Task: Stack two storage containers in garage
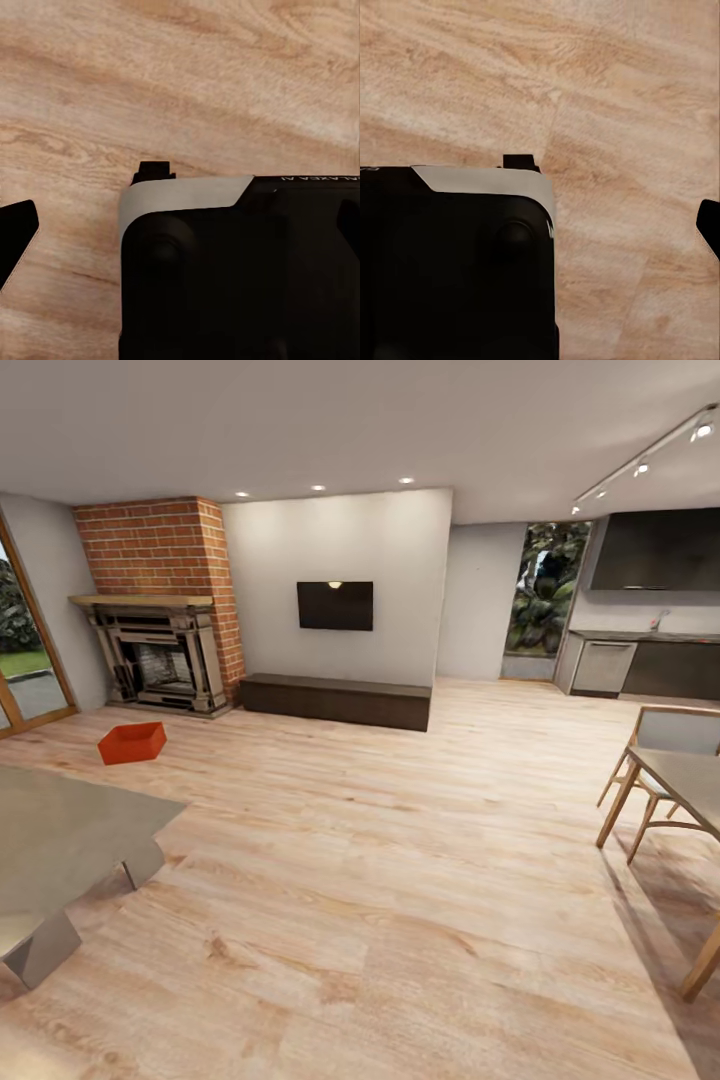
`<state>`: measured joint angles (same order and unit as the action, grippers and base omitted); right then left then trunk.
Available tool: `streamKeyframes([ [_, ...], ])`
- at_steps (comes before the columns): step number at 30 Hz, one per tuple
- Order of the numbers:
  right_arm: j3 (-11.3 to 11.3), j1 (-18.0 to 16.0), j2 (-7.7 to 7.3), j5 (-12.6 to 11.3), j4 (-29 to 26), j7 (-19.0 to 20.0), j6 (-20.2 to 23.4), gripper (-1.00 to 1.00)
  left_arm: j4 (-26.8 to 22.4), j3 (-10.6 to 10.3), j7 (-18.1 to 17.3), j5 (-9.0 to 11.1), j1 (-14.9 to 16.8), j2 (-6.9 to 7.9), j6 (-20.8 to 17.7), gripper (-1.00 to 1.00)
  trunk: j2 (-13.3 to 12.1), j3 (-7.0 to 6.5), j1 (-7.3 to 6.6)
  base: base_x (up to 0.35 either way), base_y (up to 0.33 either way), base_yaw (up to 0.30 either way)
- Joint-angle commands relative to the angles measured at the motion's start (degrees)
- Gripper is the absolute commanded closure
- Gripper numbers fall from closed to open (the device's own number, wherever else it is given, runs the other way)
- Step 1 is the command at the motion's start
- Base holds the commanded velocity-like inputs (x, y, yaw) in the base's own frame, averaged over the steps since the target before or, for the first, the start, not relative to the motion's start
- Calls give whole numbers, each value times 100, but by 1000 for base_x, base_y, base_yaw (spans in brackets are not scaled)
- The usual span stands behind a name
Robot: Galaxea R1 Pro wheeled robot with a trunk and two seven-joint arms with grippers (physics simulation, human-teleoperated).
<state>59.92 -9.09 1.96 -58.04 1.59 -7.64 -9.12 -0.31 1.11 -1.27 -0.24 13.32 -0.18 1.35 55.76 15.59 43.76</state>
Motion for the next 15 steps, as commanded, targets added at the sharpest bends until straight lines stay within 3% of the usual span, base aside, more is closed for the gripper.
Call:
streamKeyframes([
  [1, 46, -5, 6, -41, 16, -1, -20, -100, 4, 12, -13, -2, 4, 1, 14, -100, 4, 7, 4, 321, 0, 0],
  [15, 46, -5, 6, -41, 16, -1, -21, -100, 4, 12, -13, -2, 4, 1, 14, -100, 4, 7, 4, 321, 0, 0],
])
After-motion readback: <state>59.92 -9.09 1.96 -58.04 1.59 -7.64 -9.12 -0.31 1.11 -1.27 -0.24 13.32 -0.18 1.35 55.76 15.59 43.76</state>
